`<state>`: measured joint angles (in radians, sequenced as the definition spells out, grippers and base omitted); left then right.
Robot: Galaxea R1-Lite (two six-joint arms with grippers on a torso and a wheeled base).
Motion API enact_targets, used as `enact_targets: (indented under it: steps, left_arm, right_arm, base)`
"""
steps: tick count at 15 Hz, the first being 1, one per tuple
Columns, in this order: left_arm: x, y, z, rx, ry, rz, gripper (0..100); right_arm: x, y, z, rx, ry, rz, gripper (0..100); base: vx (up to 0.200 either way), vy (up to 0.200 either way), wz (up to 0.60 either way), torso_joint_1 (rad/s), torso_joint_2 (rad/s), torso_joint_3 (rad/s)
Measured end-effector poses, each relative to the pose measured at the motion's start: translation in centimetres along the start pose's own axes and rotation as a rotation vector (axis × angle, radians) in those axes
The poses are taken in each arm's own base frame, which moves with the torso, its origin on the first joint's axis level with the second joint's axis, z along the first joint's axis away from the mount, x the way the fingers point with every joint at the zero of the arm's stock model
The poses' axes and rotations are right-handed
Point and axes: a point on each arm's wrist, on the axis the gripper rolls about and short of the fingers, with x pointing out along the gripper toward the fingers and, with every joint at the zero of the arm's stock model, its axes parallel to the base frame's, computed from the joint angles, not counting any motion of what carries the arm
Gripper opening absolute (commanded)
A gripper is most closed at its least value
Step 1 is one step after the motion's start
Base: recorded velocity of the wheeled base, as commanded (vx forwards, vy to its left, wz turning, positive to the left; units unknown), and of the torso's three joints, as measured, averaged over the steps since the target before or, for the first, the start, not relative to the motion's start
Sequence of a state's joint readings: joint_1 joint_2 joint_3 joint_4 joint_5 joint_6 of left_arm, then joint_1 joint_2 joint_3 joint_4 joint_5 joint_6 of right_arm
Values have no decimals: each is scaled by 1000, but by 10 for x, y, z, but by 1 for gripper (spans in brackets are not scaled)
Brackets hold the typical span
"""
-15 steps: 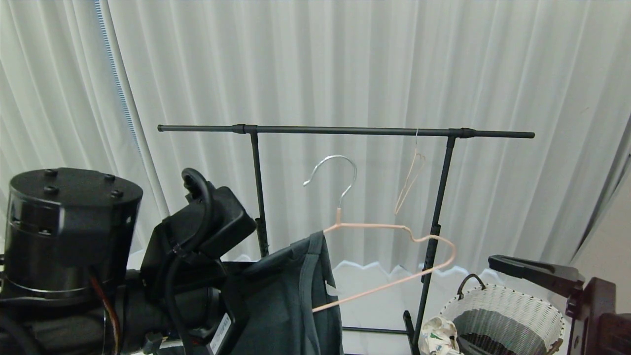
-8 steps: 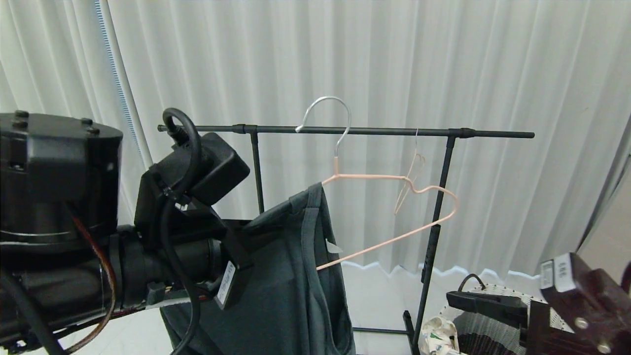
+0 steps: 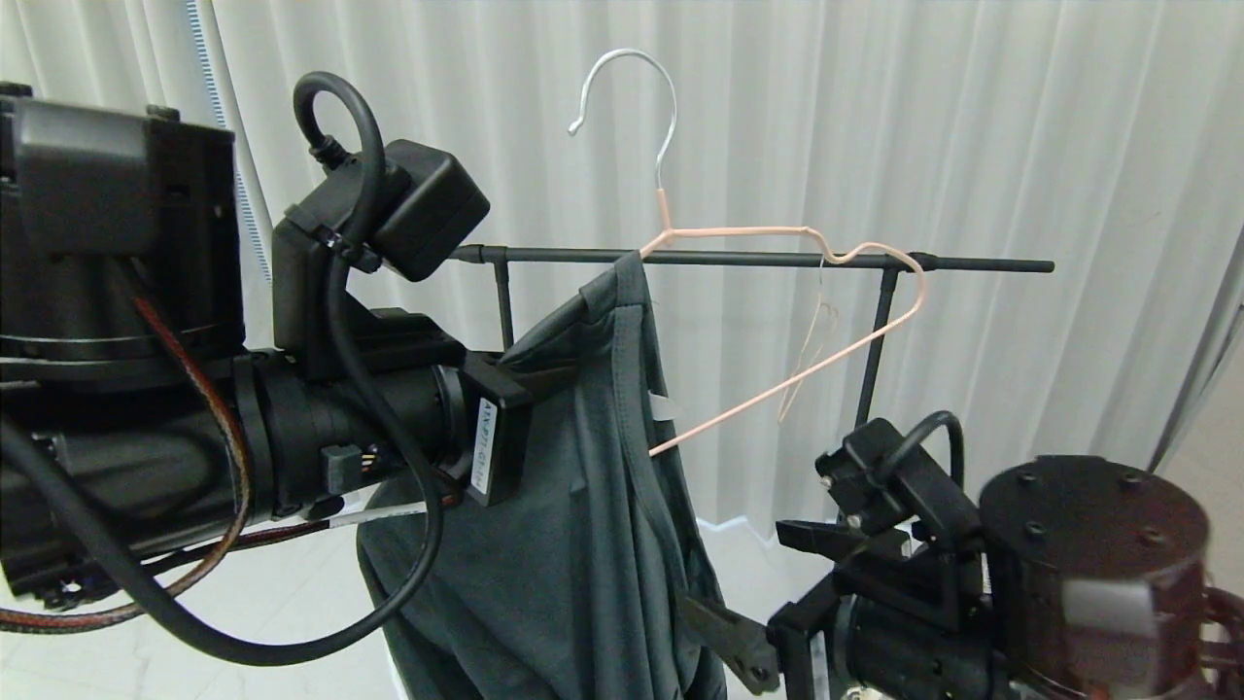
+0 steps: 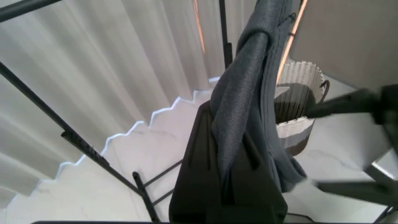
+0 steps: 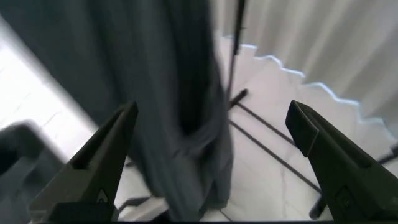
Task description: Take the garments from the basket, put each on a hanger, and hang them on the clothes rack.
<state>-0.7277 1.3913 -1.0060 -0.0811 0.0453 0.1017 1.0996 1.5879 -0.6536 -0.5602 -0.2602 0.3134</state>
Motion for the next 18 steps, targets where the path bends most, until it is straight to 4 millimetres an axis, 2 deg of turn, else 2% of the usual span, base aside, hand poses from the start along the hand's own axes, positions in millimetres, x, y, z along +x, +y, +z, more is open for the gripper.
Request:
enact_targets:
  steps: [3, 6, 12, 18]
  left_arm:
    - [0, 0, 1, 3, -4, -2, 0]
    - [-1, -3, 2, 6, -7, -12, 0]
    - [1, -1, 0, 4, 2, 2, 0]
    - [0, -2, -1, 6, 2, -2, 0]
  right_arm:
    - [20, -7, -2, 32, 11, -81, 100]
    - [26, -9, -5, 30, 26, -95, 100]
    - [10, -15, -13, 15, 41, -103, 100]
    - [7, -11, 2, 30, -89, -48, 100]
  base:
    - [0, 0, 0, 0, 0, 0]
    - [0, 0, 0, 0, 0, 0]
    - [0, 0, 0, 0, 0, 0]
    - [0, 0, 0, 0, 0, 0]
